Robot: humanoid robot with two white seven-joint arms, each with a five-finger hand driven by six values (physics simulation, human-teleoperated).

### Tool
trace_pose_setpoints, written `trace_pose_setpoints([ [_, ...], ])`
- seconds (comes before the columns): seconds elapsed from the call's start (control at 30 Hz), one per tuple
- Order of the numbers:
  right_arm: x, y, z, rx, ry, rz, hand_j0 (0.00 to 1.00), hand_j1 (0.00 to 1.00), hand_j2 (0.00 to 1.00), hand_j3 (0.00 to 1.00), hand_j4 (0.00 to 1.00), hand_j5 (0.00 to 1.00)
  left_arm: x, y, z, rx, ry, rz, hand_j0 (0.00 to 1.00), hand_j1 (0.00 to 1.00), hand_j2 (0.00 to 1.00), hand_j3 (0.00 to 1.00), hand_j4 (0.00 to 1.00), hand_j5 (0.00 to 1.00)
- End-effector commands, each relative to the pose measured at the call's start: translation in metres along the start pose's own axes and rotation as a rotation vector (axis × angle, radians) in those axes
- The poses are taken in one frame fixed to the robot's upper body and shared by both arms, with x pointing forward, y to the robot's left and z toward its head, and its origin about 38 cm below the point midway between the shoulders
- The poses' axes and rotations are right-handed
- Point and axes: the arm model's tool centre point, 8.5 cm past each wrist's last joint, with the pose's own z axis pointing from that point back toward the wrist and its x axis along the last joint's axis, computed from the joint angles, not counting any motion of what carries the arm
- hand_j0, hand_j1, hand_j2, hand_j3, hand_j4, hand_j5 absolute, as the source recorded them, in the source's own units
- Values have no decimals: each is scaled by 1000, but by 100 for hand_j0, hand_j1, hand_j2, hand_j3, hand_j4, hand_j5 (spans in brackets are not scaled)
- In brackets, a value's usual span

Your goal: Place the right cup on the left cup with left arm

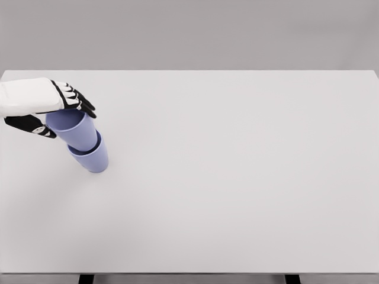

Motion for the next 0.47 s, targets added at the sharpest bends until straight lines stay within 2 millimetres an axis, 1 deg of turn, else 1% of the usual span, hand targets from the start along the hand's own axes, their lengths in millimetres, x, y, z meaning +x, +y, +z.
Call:
trace_pose_setpoints([
  [0.0, 0, 0, 0, 0, 0, 0, 100, 100, 100, 100, 100, 100, 0, 1, 0, 9, 1, 4, 97, 97, 97, 97, 97, 97],
  [0.03, 0, 0, 0, 0, 0, 0, 100, 100, 100, 100, 100, 100, 0, 2, 0, 11, 1, 4, 99, 99, 99, 99, 99, 99],
  [0.23, 0, 0, 0, 0, 0, 0, 100, 100, 100, 100, 100, 100, 0, 2, 3, 12, 5, 5, 100, 100, 100, 100, 100, 100],
  [0.3, 0, 0, 0, 0, 0, 0, 100, 100, 100, 100, 100, 100, 1, 14, 8, 47, 8, -9, 100, 100, 100, 100, 100, 100],
  [0.43, 0, 0, 0, 0, 0, 0, 100, 100, 100, 100, 100, 100, 2, 15, 6, 52, 2, -11, 100, 100, 100, 100, 100, 100],
])
